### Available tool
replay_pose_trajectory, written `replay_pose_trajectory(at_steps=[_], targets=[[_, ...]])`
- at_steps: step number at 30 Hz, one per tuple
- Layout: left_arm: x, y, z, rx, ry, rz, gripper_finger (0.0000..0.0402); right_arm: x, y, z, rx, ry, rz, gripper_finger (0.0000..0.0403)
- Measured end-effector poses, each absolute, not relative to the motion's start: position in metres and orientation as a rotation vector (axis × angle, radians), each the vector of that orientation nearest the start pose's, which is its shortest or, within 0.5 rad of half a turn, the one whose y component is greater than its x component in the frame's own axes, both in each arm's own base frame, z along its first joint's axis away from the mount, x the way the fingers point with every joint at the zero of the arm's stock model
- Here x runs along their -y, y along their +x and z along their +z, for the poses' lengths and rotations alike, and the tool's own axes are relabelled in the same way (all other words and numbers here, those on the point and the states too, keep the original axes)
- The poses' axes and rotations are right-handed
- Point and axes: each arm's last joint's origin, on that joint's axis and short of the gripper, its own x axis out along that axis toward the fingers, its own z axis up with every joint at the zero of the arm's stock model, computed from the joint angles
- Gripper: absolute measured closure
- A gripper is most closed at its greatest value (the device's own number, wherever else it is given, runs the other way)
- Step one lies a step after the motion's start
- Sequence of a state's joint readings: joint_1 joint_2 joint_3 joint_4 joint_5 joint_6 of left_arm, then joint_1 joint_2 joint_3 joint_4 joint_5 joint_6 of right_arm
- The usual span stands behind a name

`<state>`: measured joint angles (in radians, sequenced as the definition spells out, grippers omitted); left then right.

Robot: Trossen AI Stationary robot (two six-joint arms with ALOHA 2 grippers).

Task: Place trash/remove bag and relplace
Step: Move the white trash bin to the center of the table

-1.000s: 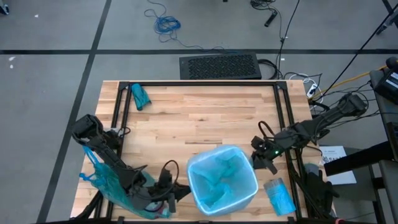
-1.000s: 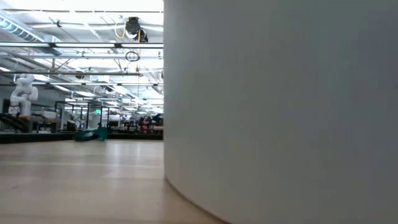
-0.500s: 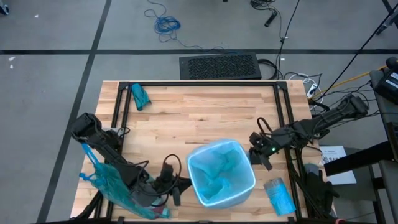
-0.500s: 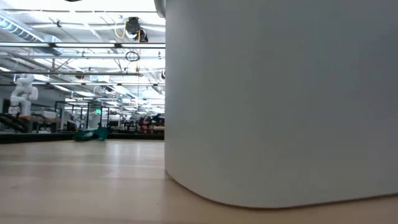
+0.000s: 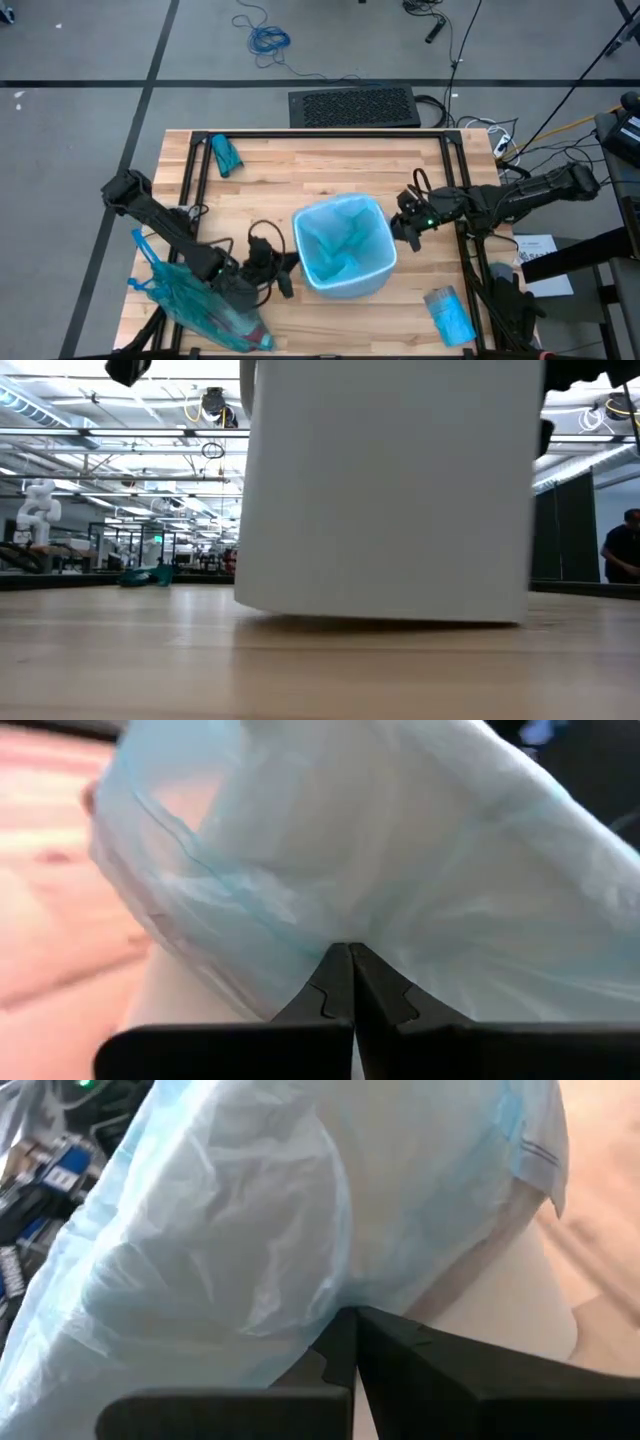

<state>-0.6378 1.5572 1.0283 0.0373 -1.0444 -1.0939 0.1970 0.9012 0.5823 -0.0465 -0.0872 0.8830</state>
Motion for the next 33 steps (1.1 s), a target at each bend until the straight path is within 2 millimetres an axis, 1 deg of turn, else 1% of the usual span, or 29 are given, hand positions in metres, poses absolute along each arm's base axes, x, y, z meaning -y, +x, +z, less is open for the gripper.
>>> replay_pose_trajectory(at_steps=[5,11,18,21,25,29,33], targets=[[0.149,0.277,0.263,-0.109,-0.643,0.619,0.0401,-0.025,0.196,0.256,-0.434,0.85,0.036,0.0403],[0.117,0.272,0.264,-0.177,-0.603,0.739,0.0401,-0.011,0.198,0.257,-0.396,0.85,-0.008,0.0403],[0.089,0.273,0.272,-0.236,-0.562,0.77,0.0402,0.007,0.206,0.252,-0.373,0.848,-0.084,0.0403],[0.083,0.274,0.27,-0.274,-0.548,0.778,0.0402,0.015,0.209,0.249,-0.373,0.856,-0.114,0.0403],[0.079,0.271,0.266,-0.317,-0.582,0.804,0.0402,0.023,0.209,0.249,-0.355,0.863,-0.142,0.0403],[0.078,0.268,0.266,-0.332,-0.591,0.81,0.0401,0.025,0.207,0.251,-0.343,0.865,-0.144,0.0403],[0.079,0.263,0.271,-0.326,-0.594,0.801,0.0402,0.024,0.206,0.253,-0.342,0.869,-0.13,0.0403]])
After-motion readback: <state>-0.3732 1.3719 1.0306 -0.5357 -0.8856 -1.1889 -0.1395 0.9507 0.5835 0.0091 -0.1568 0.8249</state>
